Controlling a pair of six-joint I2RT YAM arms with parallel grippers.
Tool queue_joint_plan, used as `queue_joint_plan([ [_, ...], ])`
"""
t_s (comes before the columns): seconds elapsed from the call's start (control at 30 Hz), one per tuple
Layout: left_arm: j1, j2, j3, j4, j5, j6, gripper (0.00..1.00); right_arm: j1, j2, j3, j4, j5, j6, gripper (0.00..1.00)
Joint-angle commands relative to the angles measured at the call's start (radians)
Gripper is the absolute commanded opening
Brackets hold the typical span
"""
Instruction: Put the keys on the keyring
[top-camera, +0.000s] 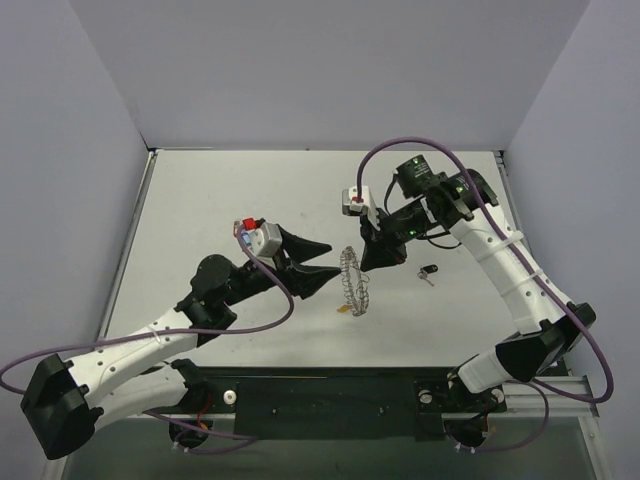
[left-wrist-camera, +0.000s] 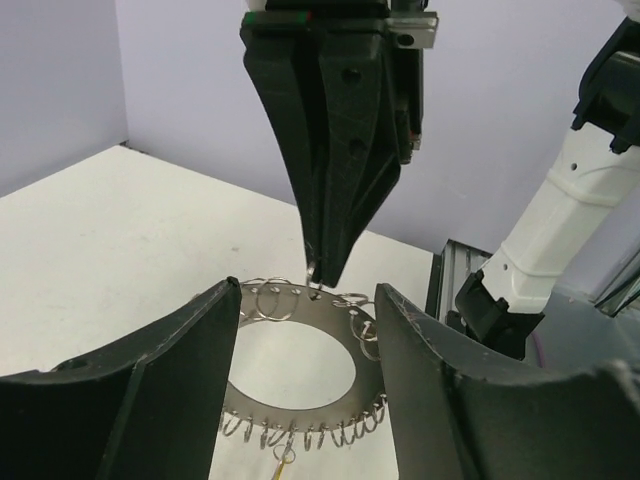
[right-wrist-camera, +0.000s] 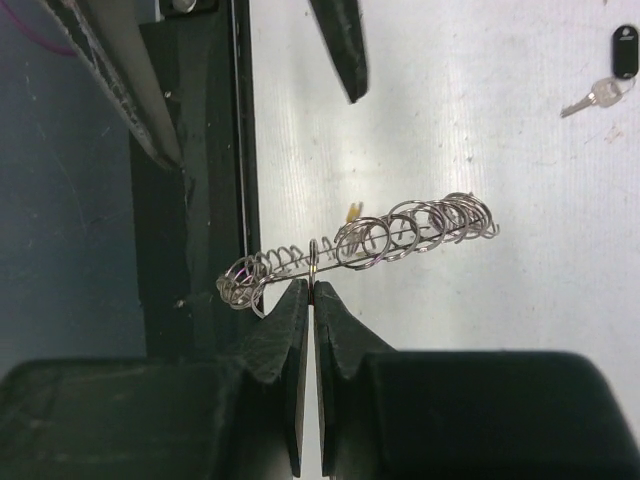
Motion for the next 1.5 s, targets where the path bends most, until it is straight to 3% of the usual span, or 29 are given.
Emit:
queue_joint_plan([
  [0.0, 0.018, -0.001, 0.165, -0.351, 0.075, 0.136, 0.66, 0.047, 0.027, 0.105, -0.184, 0.092, -0.04, 0.0],
  [0.1, 0.019, 0.051, 0.247, -0.485, 0.104, 0.19, 0.66, 0.065, 0.06, 0.177, -0.275, 0.159, -0.064, 0.0],
  [0.17, 0.019, 0.082, 0.274, -0.491, 0.127, 0.219, 0.63, 0.072, 0.074, 0.203, -0.307, 0.185, -0.077, 0.0],
  [0.4, 0.018, 0.157, 0.274, -0.306, 0.202, 0.198, 0.45, 0.081, 0.117, 0.244, -0.379, 0.212, -0.106, 0.0],
  [0.63, 0.011, 0.21, 0.264, -0.169, 0.234, 0.14, 0.41, 0.082, 0.121, 0.241, -0.384, 0.206, -0.116, 0.0],
  [1.1, 0.005, 0.26, 0.28, -0.181, 0.222, 0.162, 0.38, 0.082, 0.123, 0.251, -0.391, 0.17, -0.125, 0.0],
  [1.47, 0.001, 0.28, 0.291, -0.174, 0.253, 0.159, 0.24, 0.084, 0.13, 0.251, -0.393, 0.153, -0.128, 0.0],
])
